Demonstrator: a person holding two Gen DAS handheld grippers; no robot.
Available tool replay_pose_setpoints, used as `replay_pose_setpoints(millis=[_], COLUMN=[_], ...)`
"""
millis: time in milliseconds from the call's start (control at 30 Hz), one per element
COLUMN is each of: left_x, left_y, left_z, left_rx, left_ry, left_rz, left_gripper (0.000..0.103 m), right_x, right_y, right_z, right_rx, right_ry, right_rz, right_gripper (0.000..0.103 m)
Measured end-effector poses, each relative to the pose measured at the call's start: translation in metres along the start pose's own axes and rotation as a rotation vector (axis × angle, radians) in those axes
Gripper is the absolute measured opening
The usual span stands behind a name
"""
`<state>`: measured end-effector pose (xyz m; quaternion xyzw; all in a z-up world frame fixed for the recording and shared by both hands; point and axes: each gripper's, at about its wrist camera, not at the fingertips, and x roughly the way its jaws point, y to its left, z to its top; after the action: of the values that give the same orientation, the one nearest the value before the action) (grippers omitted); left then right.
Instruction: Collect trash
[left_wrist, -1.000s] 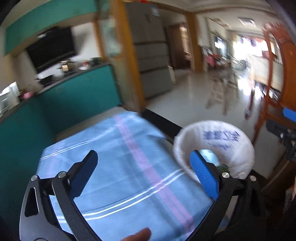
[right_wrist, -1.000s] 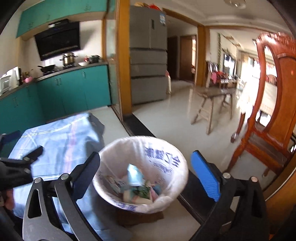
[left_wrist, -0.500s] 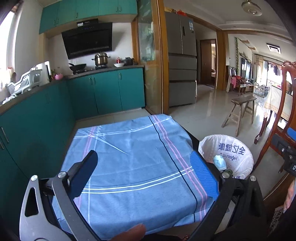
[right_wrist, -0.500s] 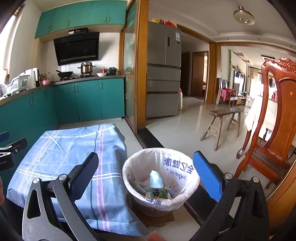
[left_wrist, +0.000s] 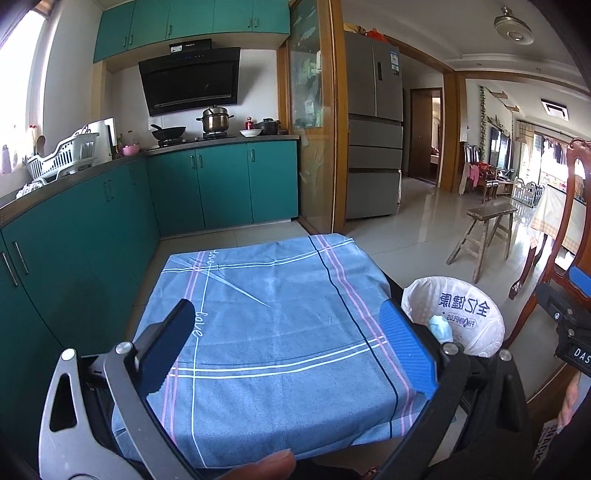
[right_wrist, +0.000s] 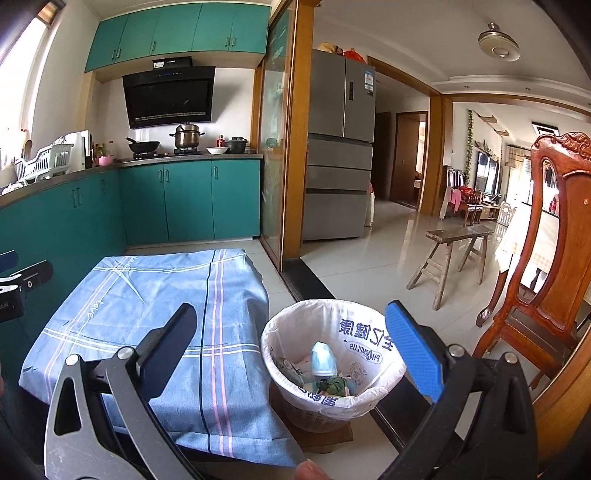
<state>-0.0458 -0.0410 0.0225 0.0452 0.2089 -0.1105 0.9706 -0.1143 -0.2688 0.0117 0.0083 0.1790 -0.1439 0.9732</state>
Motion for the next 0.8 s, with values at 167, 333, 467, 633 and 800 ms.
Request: replay_pose_setpoints(millis=[167,333,467,633,800], left_x=[-0.001,-0.004,-0.004,-0.003,-0.003], left_y=[-0.003,0.001,0.002,0.003,0.005], left_z=[-0.001,-0.001,-0.001,-0.001,-0.002], left_rx=[0.011,0.004,0.006,0.005,0.001], left_ry=[0.001,-0.006,-0.004,-0.001,0.003], left_rz=[0.000,0.000,-0.001,-0.004,-0.005], left_gripper=[0.100,0.100,0.100,0.100,0.100], right_x=[0.001,0.003,0.003,0.002,0.003], right_y=[-0.002,0.001,0.004,0.009,0.011], right_z=[-0.003,-0.005,-0.002,-0.002,-0.001], right_rx=[0.006,-0.004,-0.012,-0.025,-0.035], right_ry=[0.007,0.011,0.010,0.008,0.008], right_rz=[0.002,0.009,0.016,0.020,0.020], right_gripper=[0.100,0.100,0.100,0.100,0.100])
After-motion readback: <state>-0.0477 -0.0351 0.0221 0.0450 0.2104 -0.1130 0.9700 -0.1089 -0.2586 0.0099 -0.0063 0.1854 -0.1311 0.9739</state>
